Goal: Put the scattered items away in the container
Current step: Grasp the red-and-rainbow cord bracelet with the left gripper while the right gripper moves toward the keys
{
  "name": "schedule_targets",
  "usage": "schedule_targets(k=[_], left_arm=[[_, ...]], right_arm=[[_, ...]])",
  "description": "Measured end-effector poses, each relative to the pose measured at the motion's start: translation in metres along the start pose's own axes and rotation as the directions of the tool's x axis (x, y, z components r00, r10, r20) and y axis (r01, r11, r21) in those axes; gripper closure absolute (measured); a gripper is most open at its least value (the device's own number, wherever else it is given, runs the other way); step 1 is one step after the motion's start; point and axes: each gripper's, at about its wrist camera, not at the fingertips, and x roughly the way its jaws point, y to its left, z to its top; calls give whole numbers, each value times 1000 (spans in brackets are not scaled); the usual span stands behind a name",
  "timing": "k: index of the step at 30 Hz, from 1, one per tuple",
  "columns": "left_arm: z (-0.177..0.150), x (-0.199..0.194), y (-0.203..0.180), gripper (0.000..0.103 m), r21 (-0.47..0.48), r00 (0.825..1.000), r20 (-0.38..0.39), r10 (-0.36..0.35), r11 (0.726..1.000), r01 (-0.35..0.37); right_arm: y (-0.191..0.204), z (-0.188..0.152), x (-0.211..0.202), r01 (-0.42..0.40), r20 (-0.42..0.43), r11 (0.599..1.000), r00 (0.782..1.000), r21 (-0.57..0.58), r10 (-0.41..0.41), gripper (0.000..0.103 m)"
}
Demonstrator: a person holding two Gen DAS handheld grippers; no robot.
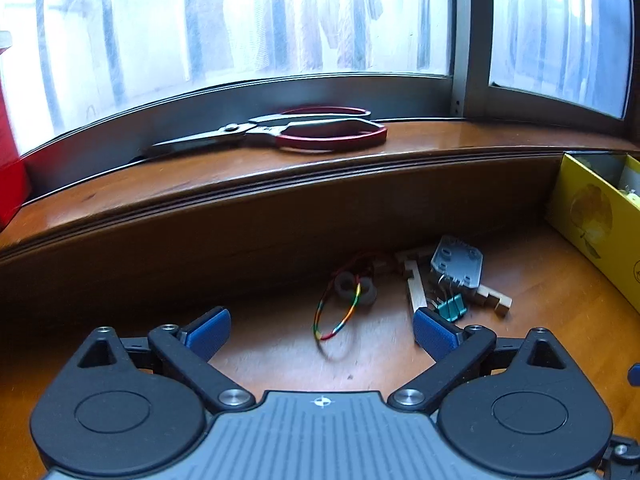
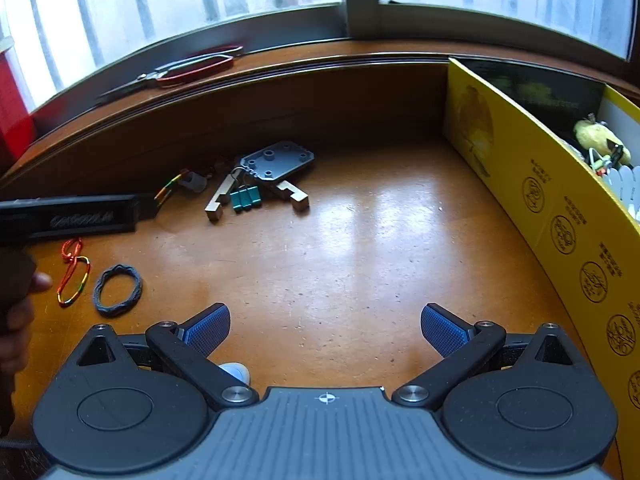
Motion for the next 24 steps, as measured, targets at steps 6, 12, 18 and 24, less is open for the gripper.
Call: schedule_targets(k=[6, 12, 18, 24], left_arm=[[1, 20, -3, 12, 49, 1000, 5, 0, 999, -1], [-4, 35, 1, 21, 59, 999, -32, -5, 998, 7], [-4, 45, 0, 54, 77, 997, -56, -55, 995, 59], [-1, 47, 2, 100, 57, 995, -60, -76, 995, 79]], right_arm=[[-1, 2, 13, -1, -18, 1000, 1000, 5, 1, 0], [-2, 3, 21, -1, -20, 999, 1000, 39, 2, 0], [1, 3, 26, 8, -20, 1000, 1000, 18, -8, 0], [2, 4, 29, 29, -14, 1000, 999, 0, -29, 0]])
